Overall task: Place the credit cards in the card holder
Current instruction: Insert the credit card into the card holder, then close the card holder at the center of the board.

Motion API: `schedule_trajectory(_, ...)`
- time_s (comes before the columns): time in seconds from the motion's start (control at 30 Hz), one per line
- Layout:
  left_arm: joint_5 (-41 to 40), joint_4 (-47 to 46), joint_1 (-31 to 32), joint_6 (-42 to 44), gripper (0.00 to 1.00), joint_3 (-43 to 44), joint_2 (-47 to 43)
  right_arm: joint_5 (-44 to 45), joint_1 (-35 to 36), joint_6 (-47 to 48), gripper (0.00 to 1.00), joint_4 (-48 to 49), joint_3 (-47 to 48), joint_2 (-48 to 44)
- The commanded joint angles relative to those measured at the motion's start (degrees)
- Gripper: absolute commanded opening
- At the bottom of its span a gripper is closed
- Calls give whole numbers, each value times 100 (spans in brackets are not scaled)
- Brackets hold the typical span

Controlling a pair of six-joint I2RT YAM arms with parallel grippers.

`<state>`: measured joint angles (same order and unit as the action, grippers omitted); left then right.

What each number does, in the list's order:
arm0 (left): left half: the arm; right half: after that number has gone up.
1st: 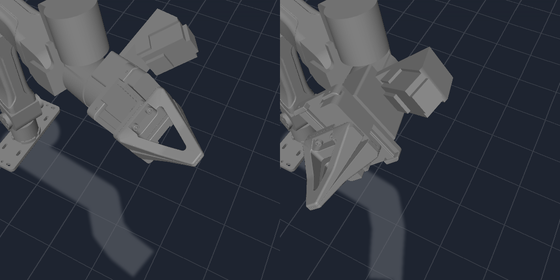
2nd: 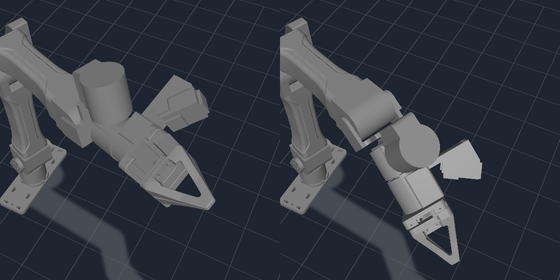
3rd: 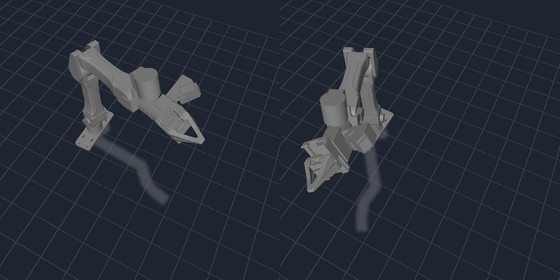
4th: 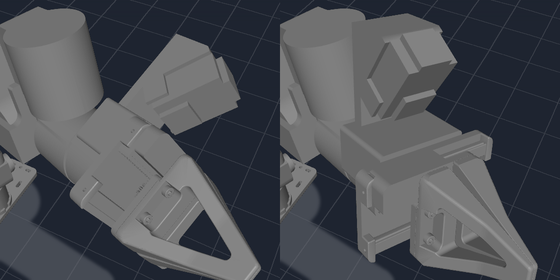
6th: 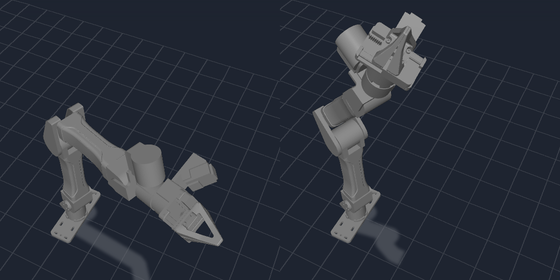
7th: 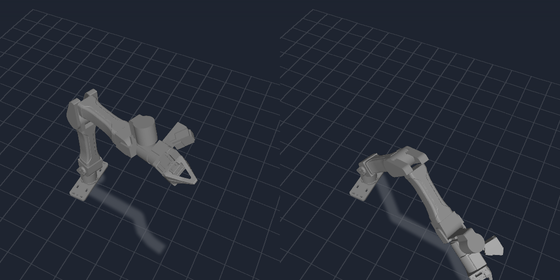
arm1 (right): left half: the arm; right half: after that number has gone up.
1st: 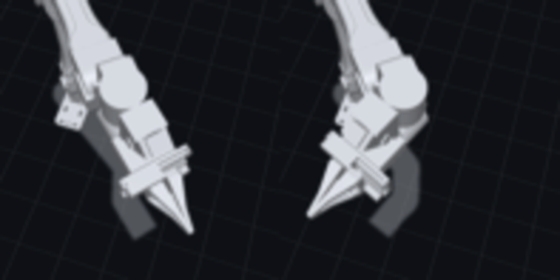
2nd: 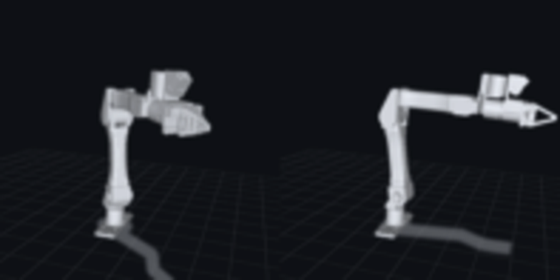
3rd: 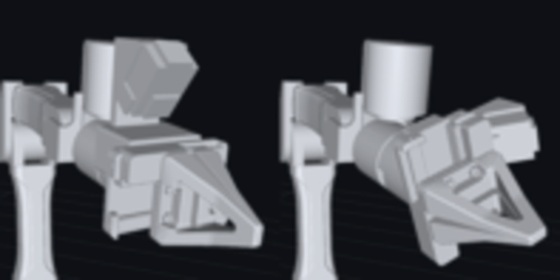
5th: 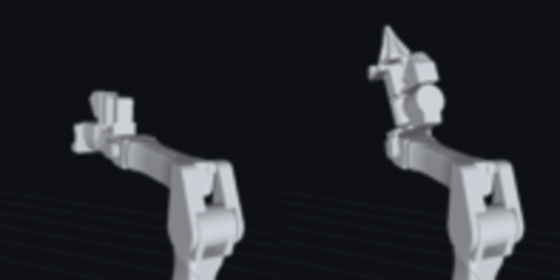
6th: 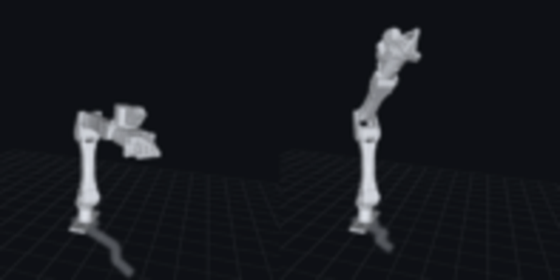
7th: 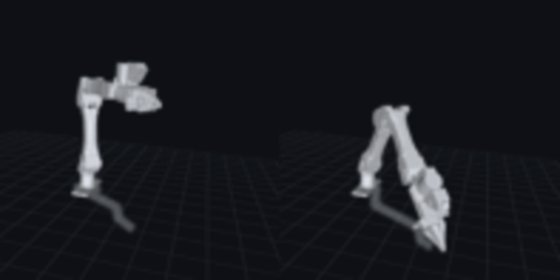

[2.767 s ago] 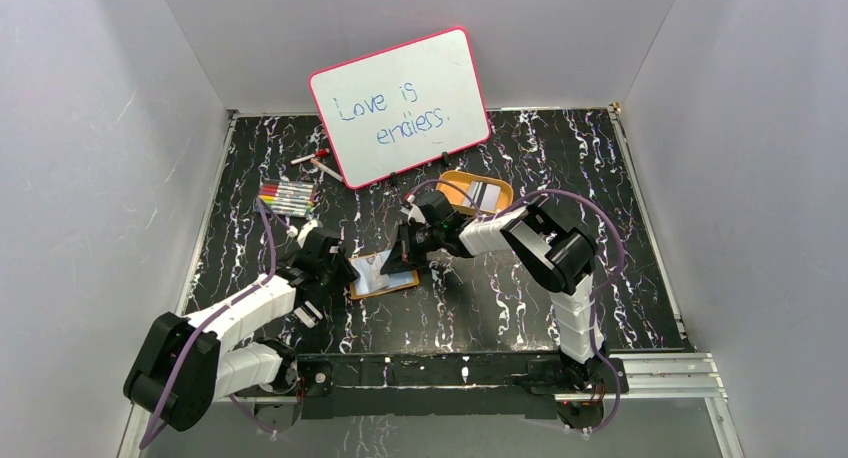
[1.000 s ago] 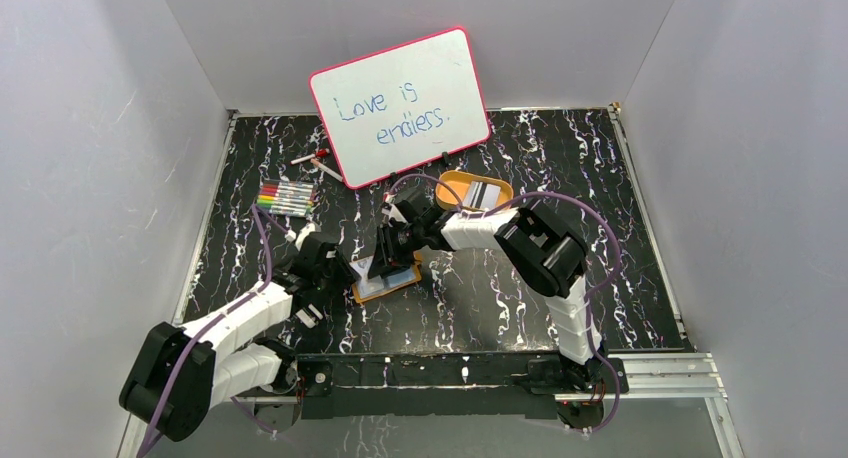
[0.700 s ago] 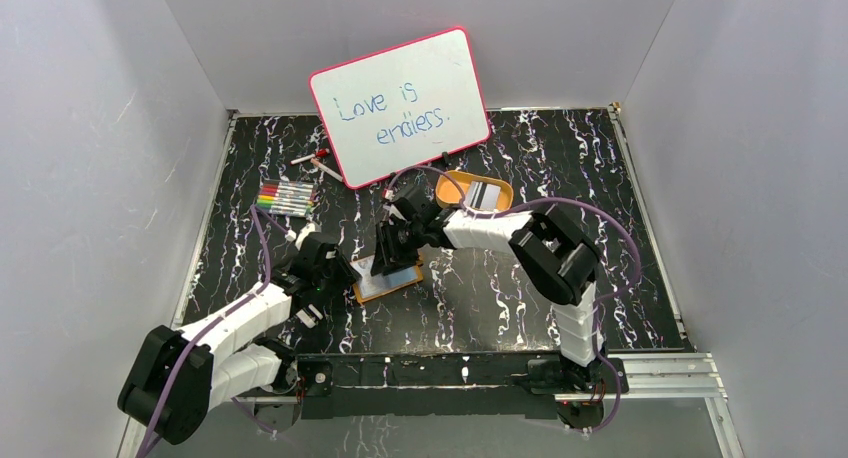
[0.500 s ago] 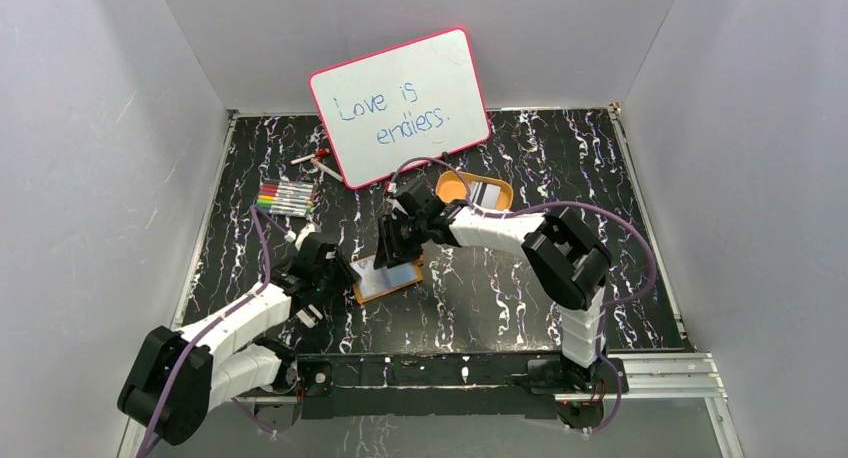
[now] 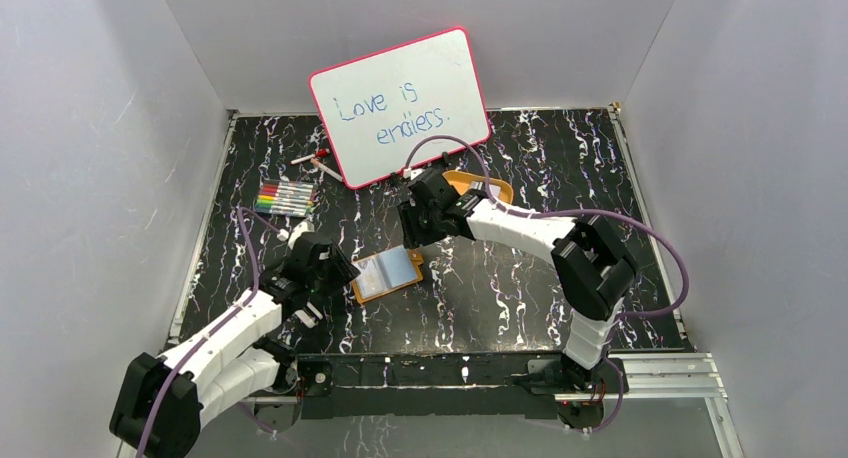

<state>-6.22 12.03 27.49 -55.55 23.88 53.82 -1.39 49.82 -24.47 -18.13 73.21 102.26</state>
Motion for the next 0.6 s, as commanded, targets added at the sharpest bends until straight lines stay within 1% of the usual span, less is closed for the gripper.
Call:
schedule_trajectory(0.0,-224,591,-6,-181,47,183,-297,503,-46,416,51,-287,189,299)
schedule_trajectory(0.13,-330,844,-6,-281,49,162,-481,631,-69,504,51,-386,356,566)
schedule_trajectory(0.33,-356,962,-6,-421,50,101,-594,511,-71,540,50,-486,461,719)
schedule_trajectory(0.57,-362,977,-6,-426,51,132,-536,775,-21,464,52,-323,218,199)
